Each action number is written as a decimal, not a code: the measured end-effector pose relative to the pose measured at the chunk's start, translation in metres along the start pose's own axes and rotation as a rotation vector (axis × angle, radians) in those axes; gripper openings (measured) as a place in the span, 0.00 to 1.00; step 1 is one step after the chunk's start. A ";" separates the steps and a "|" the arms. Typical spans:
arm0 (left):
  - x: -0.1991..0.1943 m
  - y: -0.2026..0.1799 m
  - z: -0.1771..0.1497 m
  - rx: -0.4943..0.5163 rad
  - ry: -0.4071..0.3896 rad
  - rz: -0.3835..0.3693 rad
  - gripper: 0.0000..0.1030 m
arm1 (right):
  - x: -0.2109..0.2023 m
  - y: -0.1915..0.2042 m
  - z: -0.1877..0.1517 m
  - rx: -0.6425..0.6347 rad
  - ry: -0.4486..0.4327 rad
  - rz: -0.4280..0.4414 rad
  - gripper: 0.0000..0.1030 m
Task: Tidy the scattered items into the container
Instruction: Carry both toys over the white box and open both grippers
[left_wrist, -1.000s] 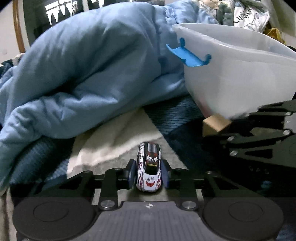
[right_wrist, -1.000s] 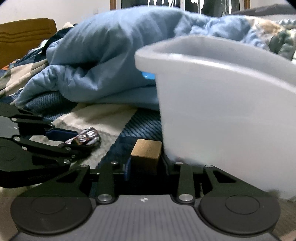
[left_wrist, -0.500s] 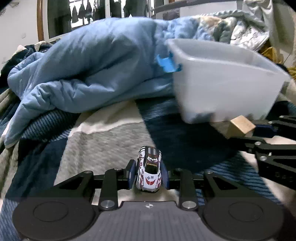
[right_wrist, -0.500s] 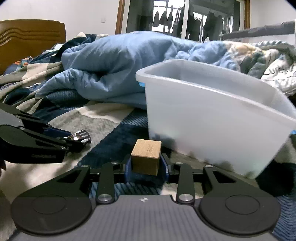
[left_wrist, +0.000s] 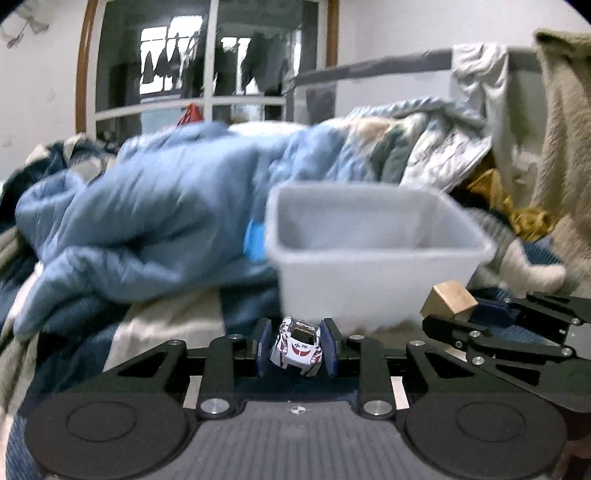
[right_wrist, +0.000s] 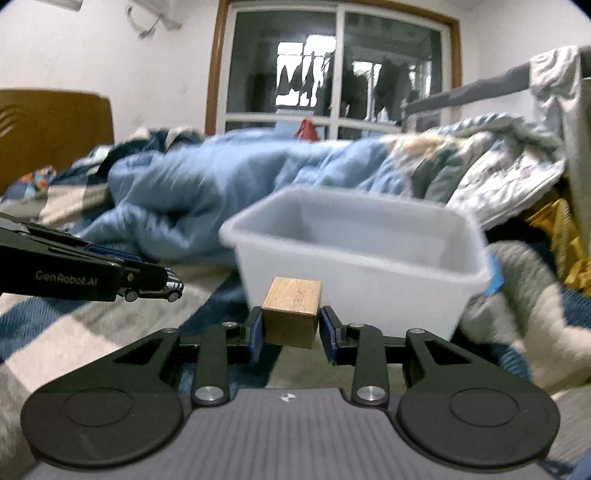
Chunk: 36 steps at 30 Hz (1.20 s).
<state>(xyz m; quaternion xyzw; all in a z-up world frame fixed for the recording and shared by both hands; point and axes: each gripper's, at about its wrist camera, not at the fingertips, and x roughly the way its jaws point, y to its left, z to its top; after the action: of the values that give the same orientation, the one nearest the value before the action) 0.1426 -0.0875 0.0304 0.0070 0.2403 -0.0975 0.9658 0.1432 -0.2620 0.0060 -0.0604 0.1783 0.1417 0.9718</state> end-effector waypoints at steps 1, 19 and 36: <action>-0.001 -0.004 0.005 0.006 -0.009 -0.002 0.32 | -0.003 -0.005 0.004 0.007 -0.012 -0.007 0.35; 0.076 -0.057 0.100 0.069 -0.078 -0.010 0.32 | 0.037 -0.082 0.058 0.111 -0.048 -0.112 0.35; 0.150 -0.044 0.078 0.087 0.083 0.052 0.66 | 0.091 -0.098 0.047 0.063 0.054 -0.124 0.58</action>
<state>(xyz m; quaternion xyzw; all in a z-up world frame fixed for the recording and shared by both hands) 0.3006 -0.1630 0.0312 0.0593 0.2753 -0.0822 0.9560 0.2697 -0.3241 0.0228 -0.0447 0.2046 0.0736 0.9750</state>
